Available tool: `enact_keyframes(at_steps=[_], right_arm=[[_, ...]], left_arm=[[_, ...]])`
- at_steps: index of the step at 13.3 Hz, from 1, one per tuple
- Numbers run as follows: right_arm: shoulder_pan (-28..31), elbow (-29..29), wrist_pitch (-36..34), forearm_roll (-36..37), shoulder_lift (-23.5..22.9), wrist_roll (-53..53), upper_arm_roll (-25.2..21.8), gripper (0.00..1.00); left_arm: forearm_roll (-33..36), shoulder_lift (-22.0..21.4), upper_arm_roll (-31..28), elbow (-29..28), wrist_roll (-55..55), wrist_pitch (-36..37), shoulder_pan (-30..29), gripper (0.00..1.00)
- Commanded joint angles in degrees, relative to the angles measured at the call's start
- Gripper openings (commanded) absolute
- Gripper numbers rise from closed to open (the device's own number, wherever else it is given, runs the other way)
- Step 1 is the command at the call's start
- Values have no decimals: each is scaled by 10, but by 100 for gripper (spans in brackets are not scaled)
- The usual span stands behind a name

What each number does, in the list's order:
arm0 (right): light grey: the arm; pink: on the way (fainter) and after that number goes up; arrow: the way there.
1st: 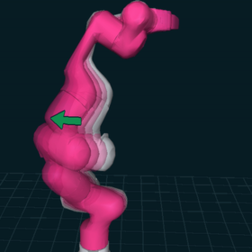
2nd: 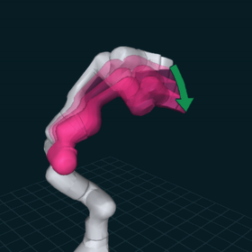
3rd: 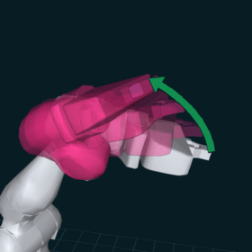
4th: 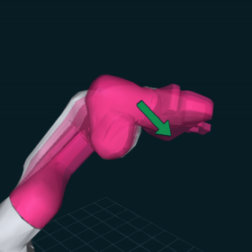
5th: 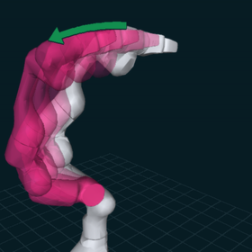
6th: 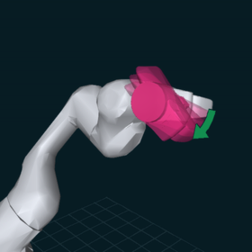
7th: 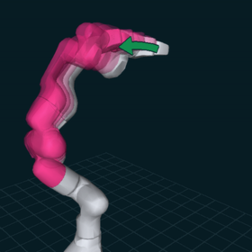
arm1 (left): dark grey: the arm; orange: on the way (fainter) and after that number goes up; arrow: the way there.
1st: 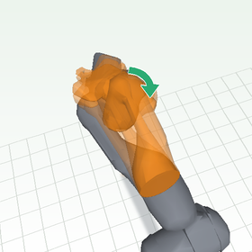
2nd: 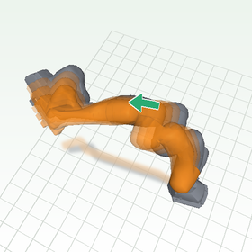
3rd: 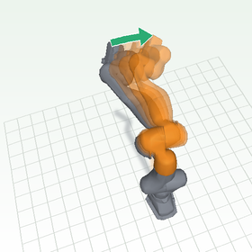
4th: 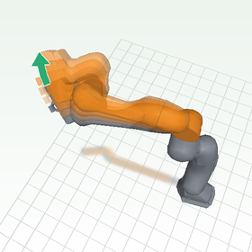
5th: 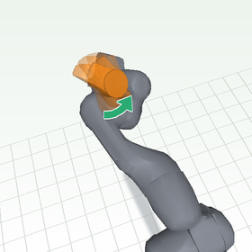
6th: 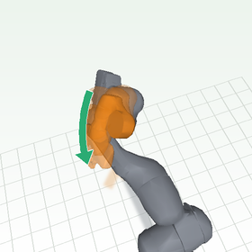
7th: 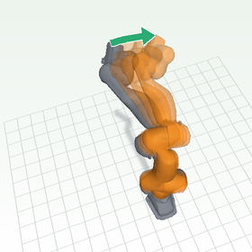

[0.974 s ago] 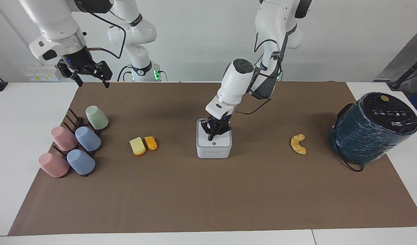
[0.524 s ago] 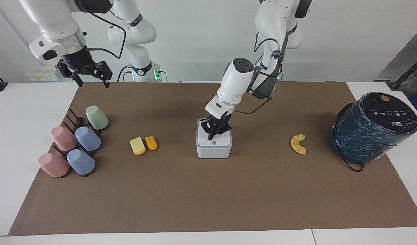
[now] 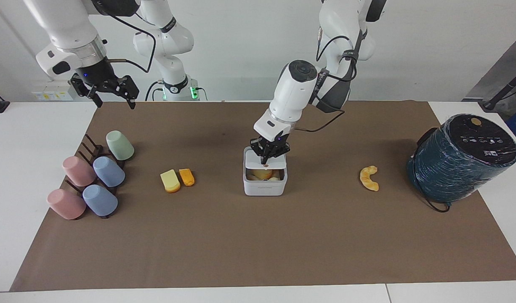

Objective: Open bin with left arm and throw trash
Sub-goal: 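Grasp the white lid with the left gripper and lift it off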

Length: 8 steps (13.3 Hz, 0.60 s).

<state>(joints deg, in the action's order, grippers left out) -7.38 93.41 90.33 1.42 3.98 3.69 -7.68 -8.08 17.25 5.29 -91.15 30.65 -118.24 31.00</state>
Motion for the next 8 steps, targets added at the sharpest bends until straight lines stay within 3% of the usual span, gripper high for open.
enact_keyframes(at_steps=[1, 4, 6, 8], right_arm=[[0, 32, 57, -3, 6, -38, 3, 100], [-19, 98, 159, -3, 2, -40, 3, 100], [-26, 104, 199, -4, -40, -44, 3, 100], [-44, 111, 247, -5, -84, -47, 3, 100]], left_arm=[[13, -40, -11, 9, -1, 84, -6, 0], [37, -55, -18, 40, -4, 168, -8, 0], [37, -91, -33, 41, -16, 198, -24, 0], [36, -110, -34, 39, -75, 228, -78, 0]])
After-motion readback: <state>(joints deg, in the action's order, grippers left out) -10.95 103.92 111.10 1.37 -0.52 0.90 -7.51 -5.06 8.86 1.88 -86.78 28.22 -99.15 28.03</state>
